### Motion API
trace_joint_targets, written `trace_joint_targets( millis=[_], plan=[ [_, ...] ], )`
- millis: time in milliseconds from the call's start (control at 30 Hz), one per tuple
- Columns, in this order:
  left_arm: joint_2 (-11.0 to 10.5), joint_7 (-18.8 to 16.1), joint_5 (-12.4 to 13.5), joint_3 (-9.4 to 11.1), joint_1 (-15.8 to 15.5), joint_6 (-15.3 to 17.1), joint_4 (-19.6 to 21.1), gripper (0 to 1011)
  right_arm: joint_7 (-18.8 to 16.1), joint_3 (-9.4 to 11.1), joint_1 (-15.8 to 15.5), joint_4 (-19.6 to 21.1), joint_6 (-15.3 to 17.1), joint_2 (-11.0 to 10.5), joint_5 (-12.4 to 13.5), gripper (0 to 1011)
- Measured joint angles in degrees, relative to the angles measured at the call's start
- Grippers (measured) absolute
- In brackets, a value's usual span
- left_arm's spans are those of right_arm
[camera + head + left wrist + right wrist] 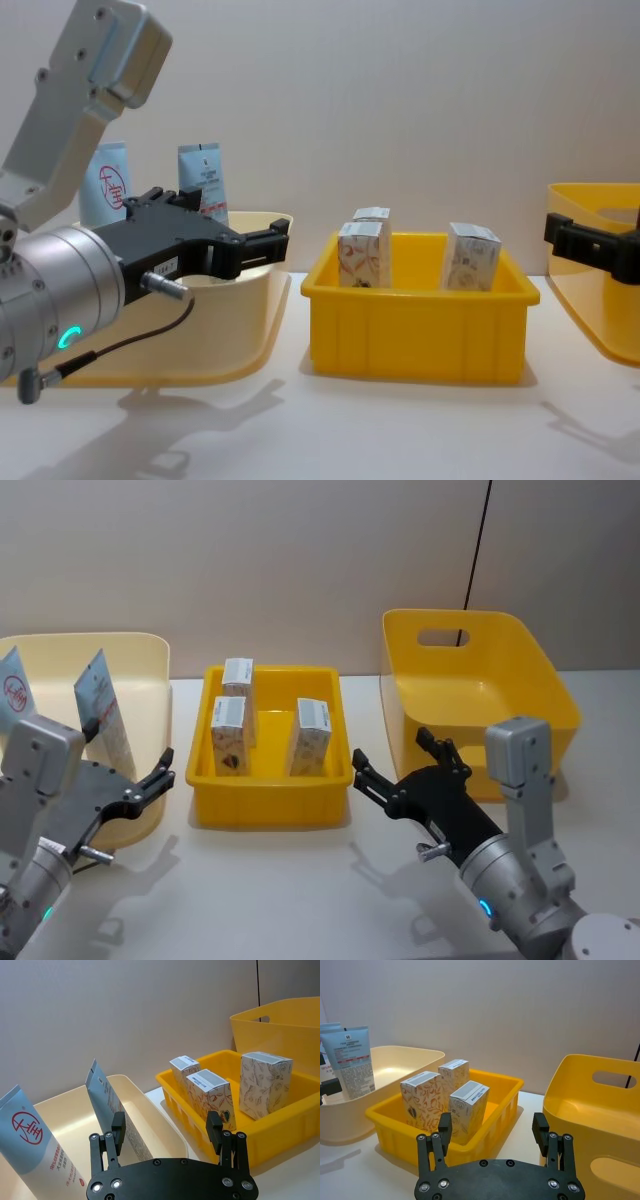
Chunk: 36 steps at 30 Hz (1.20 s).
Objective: Bimanual collaborative sorting of washing and personal care products
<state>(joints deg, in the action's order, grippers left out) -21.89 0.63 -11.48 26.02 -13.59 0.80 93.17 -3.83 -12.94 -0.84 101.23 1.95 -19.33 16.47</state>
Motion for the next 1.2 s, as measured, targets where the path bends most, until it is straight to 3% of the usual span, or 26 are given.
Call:
trace_joint_targets(
  millis=[1200],
  plan=[
    [0.0, 0.0, 0.0, 0.0, 0.0, 0.0, 0.0, 1003, 0.0, 0.0, 0.0, 0.0, 0.0, 0.0, 0.0, 1001]
  ],
)
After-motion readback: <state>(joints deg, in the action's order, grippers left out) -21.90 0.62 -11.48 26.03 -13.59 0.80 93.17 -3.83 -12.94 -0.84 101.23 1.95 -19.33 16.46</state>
